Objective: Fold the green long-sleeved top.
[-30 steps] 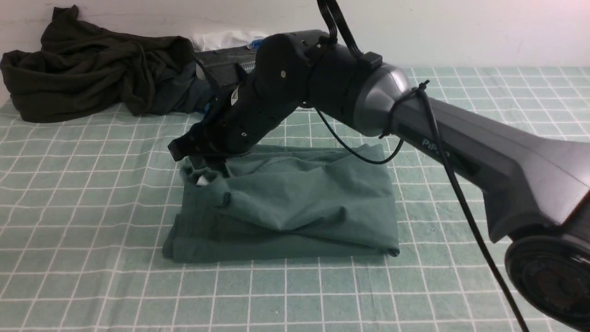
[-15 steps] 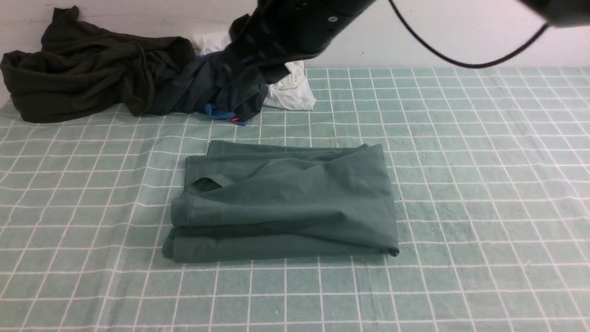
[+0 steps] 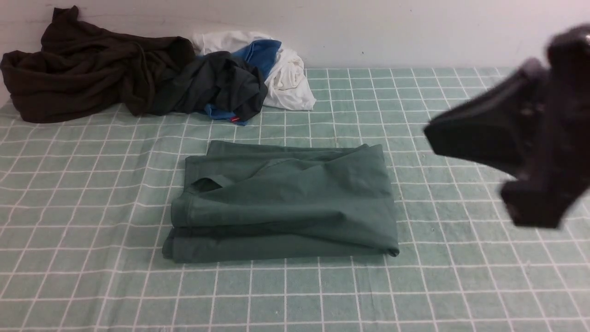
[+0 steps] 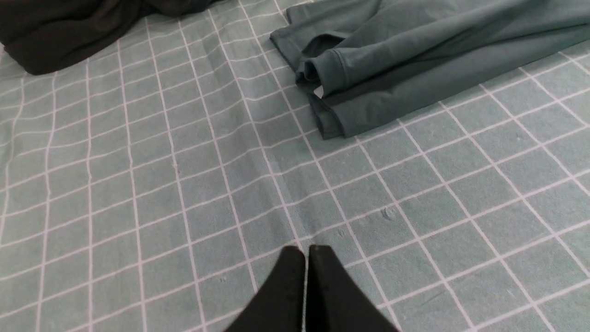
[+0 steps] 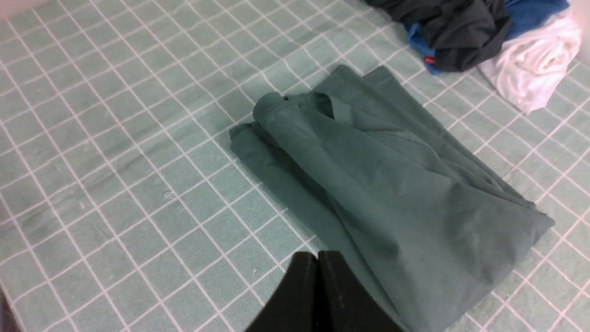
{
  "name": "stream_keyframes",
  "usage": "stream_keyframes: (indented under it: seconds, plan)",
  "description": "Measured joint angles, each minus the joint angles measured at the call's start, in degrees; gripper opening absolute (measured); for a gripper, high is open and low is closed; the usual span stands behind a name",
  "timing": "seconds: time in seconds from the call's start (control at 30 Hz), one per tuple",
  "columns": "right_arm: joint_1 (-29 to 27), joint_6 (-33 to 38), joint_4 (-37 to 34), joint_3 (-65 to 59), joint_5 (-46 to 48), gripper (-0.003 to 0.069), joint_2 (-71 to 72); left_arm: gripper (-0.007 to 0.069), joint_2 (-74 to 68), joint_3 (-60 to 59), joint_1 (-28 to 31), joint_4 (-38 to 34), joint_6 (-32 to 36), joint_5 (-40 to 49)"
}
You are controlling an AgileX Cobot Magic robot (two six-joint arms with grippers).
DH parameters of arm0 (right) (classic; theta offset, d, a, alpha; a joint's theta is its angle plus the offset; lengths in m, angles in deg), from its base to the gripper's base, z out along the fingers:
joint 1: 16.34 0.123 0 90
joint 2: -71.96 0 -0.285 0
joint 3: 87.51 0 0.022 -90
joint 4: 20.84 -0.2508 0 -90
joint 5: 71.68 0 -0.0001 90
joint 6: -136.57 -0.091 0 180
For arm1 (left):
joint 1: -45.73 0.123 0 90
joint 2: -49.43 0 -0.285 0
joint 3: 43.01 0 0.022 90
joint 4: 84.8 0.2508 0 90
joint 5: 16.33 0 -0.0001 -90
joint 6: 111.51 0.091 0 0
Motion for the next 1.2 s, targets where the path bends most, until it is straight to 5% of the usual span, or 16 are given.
stream_keyframes:
  seconds: [0.3, 0.83, 1.03, 1.2]
  plan:
    - [0.0, -0.38, 0.06, -13.24, -5.23, -0.0013, 16.05, -0.0003, 0.0, 0.0, 0.0, 0.0, 0.0, 0.01]
    - [0.0, -0.43, -0.6, -14.28, -2.43, -0.0013, 19.53, -0.0003, 0.0, 0.0, 0.0, -0.02, -0.05, 0.08]
    - [0.0, -0.43, -0.81, -19.6, -12.7, -0.0014, 21.19, -0.0003, 0.0, 0.0, 0.0, -0.07, -0.05, 0.08]
    - [-5.47, -2.02, 1.74, -35.01, -30.0, -0.0013, 29.12, -0.0003, 0.0, 0.0, 0.0, -0.07, -0.05, 0.08]
